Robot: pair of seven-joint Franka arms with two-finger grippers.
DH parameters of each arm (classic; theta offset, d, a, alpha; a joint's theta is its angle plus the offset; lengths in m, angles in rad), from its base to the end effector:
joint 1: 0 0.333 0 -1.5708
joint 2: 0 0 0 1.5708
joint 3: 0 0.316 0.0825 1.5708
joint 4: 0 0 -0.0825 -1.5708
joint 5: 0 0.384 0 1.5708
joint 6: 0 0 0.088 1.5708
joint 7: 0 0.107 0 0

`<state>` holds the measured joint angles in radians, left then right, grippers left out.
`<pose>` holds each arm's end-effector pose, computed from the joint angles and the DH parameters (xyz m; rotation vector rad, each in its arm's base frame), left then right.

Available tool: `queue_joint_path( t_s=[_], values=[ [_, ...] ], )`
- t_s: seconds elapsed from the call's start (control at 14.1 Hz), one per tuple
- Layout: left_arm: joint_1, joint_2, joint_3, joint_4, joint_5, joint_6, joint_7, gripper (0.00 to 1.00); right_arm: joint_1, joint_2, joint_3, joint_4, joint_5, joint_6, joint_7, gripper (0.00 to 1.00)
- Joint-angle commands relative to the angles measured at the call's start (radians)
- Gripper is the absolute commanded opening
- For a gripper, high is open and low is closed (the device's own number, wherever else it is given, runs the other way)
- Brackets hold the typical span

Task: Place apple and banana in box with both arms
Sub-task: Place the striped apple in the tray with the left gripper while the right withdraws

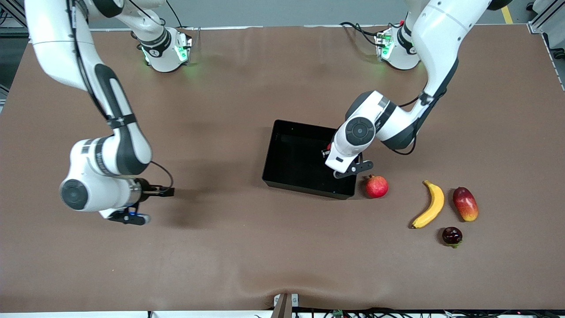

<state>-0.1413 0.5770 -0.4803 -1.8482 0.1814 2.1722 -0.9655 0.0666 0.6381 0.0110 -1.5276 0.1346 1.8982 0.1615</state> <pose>0.5181 -0.3438 0.2270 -3.0540 -0.4155 0.3267 0.6730 0.0611 0.2650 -3.0090 0.2196 0.4261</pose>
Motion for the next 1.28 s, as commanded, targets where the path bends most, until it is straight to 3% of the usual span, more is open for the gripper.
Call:
queue_joint_path(
  t_s=[0.0,0.28,0.43,0.5,0.57,0.71,0.85,1.2],
  values=[
    [-0.006,0.036,-0.001,0.007,0.032,0.015,-0.004,0.00,-0.066,-0.037,0.020,-0.095,-0.007,0.060,-0.101,1.00],
    [-0.009,0.063,-0.001,0.007,0.032,0.015,-0.004,0.00,-0.201,-0.052,0.023,-0.179,-0.007,0.137,-0.362,1.00],
    [-0.011,0.063,-0.001,0.007,0.032,0.015,-0.004,0.13,-0.235,-0.089,0.021,-0.265,-0.006,0.229,-0.407,1.00],
    [-0.011,0.063,-0.001,0.007,0.032,0.015,-0.006,0.64,-0.225,-0.116,0.021,-0.328,-0.007,0.296,-0.396,1.00],
    [-0.009,0.060,-0.001,0.010,0.032,0.014,-0.018,1.00,-0.214,-0.138,0.021,-0.395,-0.006,0.374,-0.387,1.00],
    [-0.003,0.031,-0.003,0.023,0.030,0.003,-0.019,1.00,-0.206,-0.173,0.021,-0.494,-0.007,0.458,-0.356,1.00],
    [0.005,-0.040,-0.004,0.040,0.030,-0.021,-0.016,1.00,-0.205,-0.221,0.021,-0.545,-0.007,0.443,-0.352,1.00],
    [0.054,-0.112,0.002,0.294,0.015,-0.328,0.034,1.00,-0.203,-0.378,0.023,-0.565,-0.007,0.147,-0.352,1.00]
  ],
)
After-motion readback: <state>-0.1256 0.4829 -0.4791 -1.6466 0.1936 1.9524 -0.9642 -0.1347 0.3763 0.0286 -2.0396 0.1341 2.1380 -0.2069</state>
